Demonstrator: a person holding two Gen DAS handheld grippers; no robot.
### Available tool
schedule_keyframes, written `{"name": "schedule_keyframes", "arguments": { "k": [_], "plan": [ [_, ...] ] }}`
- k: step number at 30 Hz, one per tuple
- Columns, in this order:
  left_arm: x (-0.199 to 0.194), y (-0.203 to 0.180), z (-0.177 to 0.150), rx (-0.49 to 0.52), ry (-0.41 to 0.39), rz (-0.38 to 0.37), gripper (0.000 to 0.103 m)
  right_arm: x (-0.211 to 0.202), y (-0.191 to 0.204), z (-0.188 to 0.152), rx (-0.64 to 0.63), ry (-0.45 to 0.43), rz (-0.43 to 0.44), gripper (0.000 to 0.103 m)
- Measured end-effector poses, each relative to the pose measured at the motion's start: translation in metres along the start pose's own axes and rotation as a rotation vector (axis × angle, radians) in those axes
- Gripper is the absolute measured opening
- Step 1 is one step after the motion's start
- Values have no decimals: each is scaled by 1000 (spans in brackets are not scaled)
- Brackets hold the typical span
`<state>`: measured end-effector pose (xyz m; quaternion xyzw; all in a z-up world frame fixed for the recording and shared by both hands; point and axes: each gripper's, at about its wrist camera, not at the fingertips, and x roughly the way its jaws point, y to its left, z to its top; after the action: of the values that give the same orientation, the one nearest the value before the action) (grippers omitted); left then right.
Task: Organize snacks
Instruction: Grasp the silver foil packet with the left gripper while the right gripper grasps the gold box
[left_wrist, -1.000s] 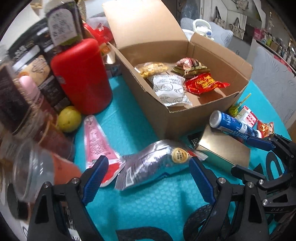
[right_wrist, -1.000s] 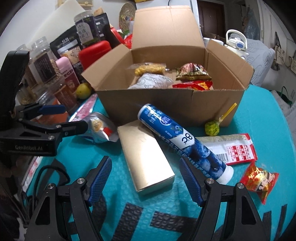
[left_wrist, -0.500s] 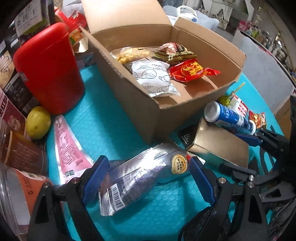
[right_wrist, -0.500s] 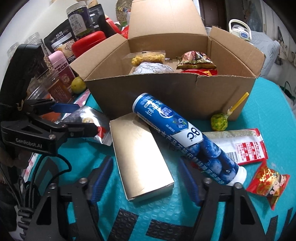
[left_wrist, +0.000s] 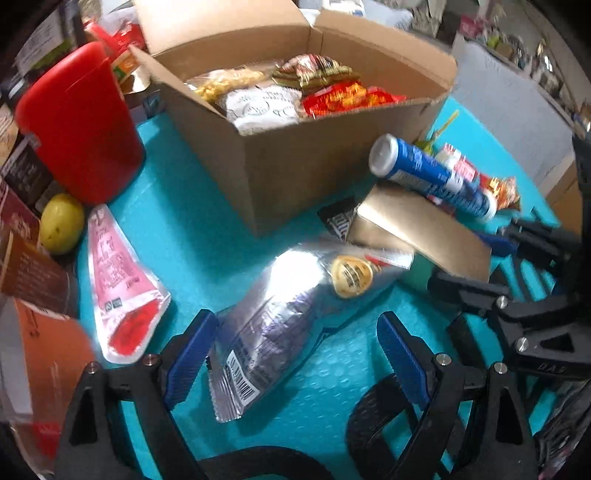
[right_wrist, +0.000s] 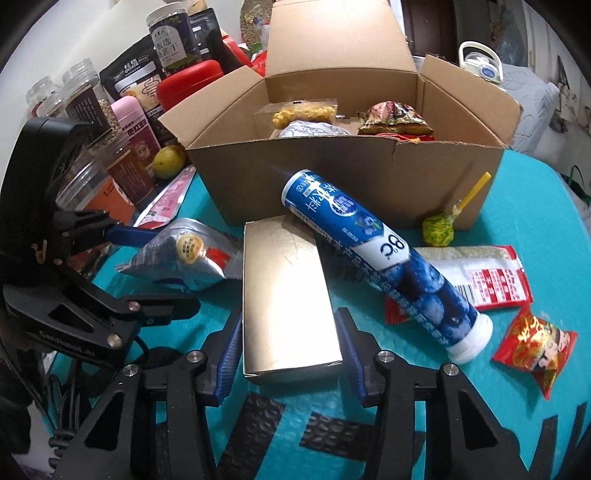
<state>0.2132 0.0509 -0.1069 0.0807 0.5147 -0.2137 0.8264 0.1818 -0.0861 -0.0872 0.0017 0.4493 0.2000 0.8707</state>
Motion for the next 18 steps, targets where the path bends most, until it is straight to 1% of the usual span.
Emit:
{"name": "schedule_keyframes", "arguments": {
  "k": [2,4,5,6,8,9,11,14,18],
  "plan": [
    [-2,1,-5,-28,-17,-12,89,-3,1,-2,-3,-3,-4,47],
    [-2,-3,-9,-31,-28,-3,82,-7,2,-5,-6,-7,-18,47],
    [-3,-5,-10,-24,-32,6,76,-9,2,-6,-6,-9,-28,47],
    [-6,-7,-13,-16,-35,14,72,-10,1,-7,-6,-10,-35,46],
    [-9,-11,-18,-17,-34,28,65,-13,0,-11,-2,-13,-44,46],
    [-12,-13,-21,-24,-37,40,58,-14,0,-13,2,-14,-46,45],
    [-17,-16,-28,-44,-32,54,54,-17,-3,-18,11,-17,-48,45],
    [-25,-18,-40,-78,-29,42,52,-21,-5,-25,25,-15,-39,44],
    [-33,-33,-53,-114,-32,36,52,-29,-8,-35,35,-22,-49,44]
  ]
}}
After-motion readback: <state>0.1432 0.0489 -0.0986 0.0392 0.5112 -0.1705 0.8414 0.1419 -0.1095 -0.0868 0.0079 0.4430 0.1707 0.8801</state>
